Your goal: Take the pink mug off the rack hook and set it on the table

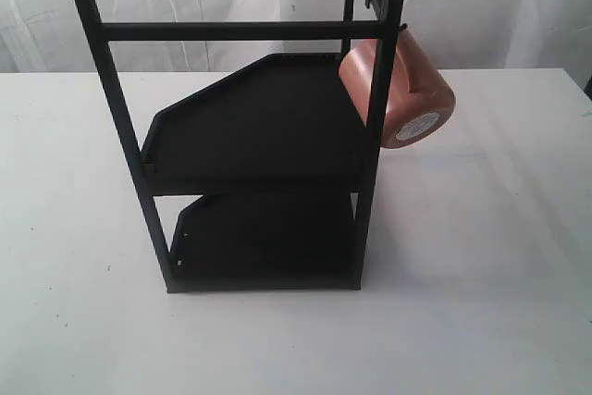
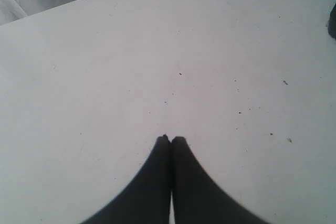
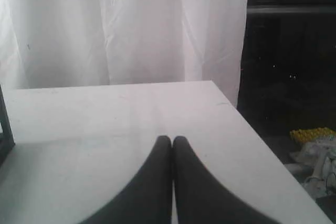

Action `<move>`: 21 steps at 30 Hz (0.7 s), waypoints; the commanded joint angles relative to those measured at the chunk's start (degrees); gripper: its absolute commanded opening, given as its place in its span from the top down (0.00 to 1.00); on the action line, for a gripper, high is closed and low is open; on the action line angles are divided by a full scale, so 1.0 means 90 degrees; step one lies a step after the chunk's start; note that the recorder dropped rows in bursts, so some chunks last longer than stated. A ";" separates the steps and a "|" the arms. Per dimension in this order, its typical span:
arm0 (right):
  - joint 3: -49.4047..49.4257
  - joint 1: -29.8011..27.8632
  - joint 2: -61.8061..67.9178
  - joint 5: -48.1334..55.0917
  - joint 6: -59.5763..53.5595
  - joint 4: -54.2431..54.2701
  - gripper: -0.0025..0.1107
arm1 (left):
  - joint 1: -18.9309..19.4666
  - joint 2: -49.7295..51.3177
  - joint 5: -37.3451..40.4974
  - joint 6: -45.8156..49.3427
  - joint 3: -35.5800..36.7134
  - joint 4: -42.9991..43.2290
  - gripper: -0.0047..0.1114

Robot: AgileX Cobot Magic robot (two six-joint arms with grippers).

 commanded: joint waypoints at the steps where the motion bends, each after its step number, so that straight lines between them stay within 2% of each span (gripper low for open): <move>1: -0.0006 -0.0001 0.0006 -0.0372 0.0096 0.0138 0.98 | 0.0021 -0.0025 -0.0024 -0.0066 0.0004 -0.0018 0.96; 6: -0.0006 -0.0001 0.0006 -0.0887 0.0110 0.0138 0.98 | 0.0021 -0.0025 -0.0024 -0.0066 0.0004 -0.0018 0.96; 13: -0.0006 -0.0001 0.0006 -0.2490 0.0128 0.0138 0.98 | 0.0021 -0.0025 -0.0024 -0.0066 0.0004 -0.0018 0.96; 17: -0.0006 -0.0001 0.0006 -0.3016 0.0860 0.0225 0.98 | 0.0021 -0.0025 -0.0024 -0.0066 0.0004 -0.0018 0.96; 21: -0.0006 -0.0001 0.0006 -0.2964 0.1905 0.0399 0.98 | 0.0021 -0.0025 -0.0024 -0.0066 0.0004 -0.0018 0.96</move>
